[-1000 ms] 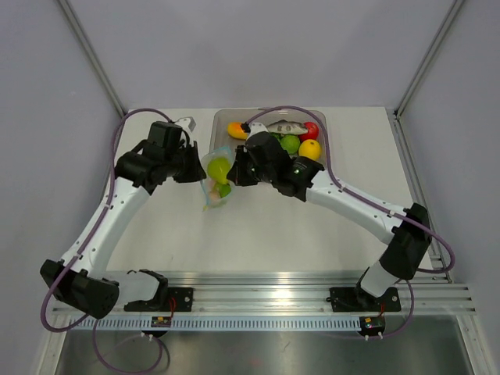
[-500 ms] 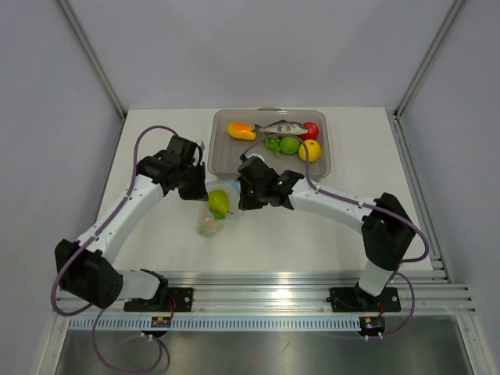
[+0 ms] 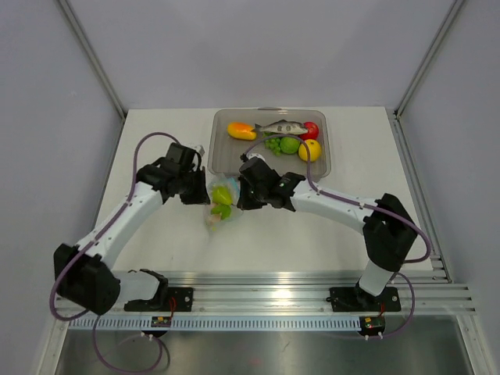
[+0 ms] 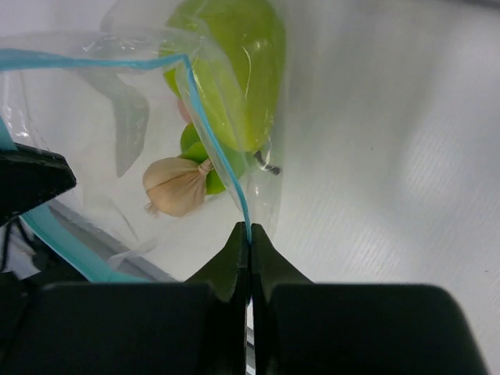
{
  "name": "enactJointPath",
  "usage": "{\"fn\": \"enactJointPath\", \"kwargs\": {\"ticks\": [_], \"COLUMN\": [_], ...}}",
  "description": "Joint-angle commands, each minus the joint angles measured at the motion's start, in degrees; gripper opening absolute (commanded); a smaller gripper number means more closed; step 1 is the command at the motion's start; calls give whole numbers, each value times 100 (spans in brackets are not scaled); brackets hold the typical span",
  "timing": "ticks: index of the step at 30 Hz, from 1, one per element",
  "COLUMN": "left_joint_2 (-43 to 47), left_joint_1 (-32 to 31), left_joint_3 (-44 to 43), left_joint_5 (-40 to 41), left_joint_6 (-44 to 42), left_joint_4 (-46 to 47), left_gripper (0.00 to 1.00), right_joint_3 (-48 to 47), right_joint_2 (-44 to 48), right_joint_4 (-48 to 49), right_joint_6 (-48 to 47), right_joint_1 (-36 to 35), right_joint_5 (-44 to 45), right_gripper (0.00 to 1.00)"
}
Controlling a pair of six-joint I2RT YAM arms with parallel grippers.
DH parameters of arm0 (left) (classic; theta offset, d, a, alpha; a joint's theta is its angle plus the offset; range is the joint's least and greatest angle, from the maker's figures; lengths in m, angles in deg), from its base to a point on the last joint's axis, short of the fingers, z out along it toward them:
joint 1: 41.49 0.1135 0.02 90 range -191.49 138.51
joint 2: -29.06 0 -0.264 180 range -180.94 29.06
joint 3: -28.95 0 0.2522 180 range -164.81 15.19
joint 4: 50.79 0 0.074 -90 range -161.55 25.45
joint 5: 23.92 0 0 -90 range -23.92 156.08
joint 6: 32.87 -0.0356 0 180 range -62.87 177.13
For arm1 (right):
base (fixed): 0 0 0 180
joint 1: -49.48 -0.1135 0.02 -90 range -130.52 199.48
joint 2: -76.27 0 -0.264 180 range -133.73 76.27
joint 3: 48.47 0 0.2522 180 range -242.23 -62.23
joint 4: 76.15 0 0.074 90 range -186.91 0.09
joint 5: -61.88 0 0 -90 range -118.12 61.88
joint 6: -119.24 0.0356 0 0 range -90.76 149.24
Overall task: Place the food in the zip-top bag and seal the zipper
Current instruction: Adjust the zipper food storage bag at the center of the board.
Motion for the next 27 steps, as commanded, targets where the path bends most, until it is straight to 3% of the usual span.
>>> {"fn": "enactJointPath", "kwargs": {"ticks": [1, 5, 8, 9, 12, 21, 27], "left_joint_2": [-391, -76, 118, 92, 48, 4, 13], "left_joint_1": [-18, -27, -18, -9, -9, 35, 333], "left_joint_3": [373, 75, -408, -584, -673, -647, -568], "left_joint_5": [-323, -70, 422, 519, 555, 607, 590], "left_joint_6": [54, 45, -7, -68, -95, -130, -236], "left_joint_4": [305, 130, -160, -239, -372, -398, -486], "left_gripper": [0, 0, 0, 0, 0, 0, 0], "right_joint_3": [100, 30, -181, -225, -427, -946, -1525], "right_joint_2": [-379, -99, 270, 445, 779, 1255, 457], "right_joint_4": [-89, -133, -283, -309, -458, -740, -1056], "right_joint_6": [103, -19, -327, -406, -836, -1891, -2682], "right_joint_1": [-51, -42, -51, -42, -42, 107, 520], "right_joint_5": [-119, -49, 171, 232, 373, 1067, 1147], "right_gripper": [0, 1, 29, 44, 59, 64, 64]}}
